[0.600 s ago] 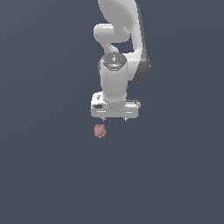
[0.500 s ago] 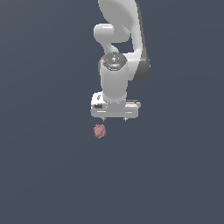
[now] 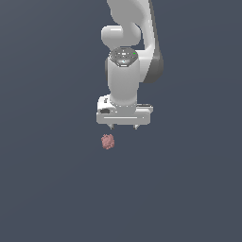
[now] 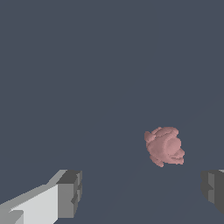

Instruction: Pick up the object and move it to a goal position.

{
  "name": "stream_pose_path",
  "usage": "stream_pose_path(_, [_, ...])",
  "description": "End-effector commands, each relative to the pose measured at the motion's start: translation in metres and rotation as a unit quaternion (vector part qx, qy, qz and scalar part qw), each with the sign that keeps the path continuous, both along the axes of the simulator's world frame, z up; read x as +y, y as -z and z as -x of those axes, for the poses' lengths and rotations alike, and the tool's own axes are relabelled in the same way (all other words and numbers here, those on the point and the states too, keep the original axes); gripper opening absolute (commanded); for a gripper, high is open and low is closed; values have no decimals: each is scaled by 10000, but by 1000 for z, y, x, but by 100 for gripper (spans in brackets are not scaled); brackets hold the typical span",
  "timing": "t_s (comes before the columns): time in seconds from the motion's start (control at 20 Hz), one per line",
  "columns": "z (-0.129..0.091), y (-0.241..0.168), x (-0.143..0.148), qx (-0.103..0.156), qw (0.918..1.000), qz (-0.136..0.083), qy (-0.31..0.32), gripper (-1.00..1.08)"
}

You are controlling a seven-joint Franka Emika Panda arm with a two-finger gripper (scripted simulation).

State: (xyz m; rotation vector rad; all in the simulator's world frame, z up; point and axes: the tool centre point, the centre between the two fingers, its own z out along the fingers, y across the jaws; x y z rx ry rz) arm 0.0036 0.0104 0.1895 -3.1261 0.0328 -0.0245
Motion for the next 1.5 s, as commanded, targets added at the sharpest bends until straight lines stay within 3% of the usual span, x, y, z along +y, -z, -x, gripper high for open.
stream_pose_path(0.0, [0, 0, 0, 6, 10000, 1, -2, 100])
stream_pose_path(0.5, [2, 15, -13, 12, 9998, 20, -217, 100])
stream_pose_path(1.45, [20, 92, -77, 62, 9905, 84, -1374, 100])
